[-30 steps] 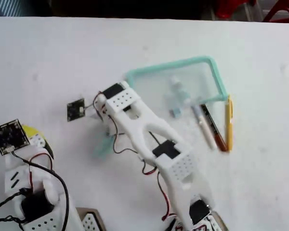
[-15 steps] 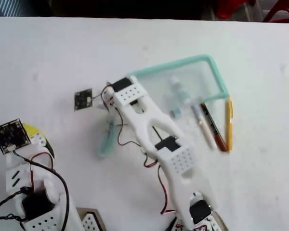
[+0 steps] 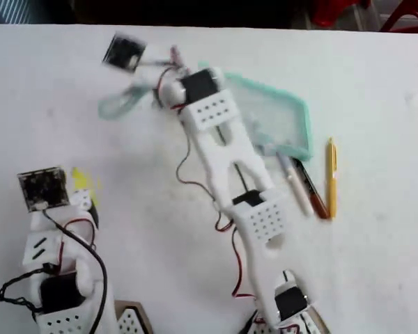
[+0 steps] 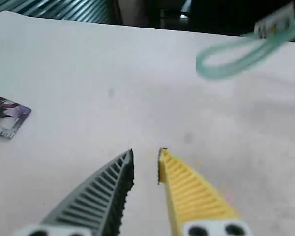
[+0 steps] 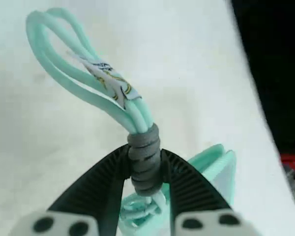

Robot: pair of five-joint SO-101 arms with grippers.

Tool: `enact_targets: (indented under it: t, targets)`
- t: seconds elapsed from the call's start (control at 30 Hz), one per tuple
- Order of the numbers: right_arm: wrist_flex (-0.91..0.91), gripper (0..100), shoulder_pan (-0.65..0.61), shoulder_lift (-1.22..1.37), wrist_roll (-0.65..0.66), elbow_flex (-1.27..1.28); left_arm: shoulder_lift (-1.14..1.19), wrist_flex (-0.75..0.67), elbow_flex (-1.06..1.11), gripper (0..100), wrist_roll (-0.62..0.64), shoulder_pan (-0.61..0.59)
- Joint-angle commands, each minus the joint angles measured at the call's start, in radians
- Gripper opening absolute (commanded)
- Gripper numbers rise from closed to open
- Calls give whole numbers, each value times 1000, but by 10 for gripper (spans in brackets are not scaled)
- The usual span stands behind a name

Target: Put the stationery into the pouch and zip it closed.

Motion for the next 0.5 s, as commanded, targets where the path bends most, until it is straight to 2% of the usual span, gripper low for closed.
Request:
enact_targets:
  t: [0.0,0.07,0.23,0.47]
  targets:
    - [28,18,65,-30,-26,-233,-7,25,-8,149,-15,96]
    - [54,18,87,-31,-29,-304,-7,25,-8,146,-15,104]
    - [74,18,116,-148,-29,-287,-7,31,-8,146,-14,104]
    - [39,18,84,-340,-29,-279,-7,31,-8,146,-11,105]
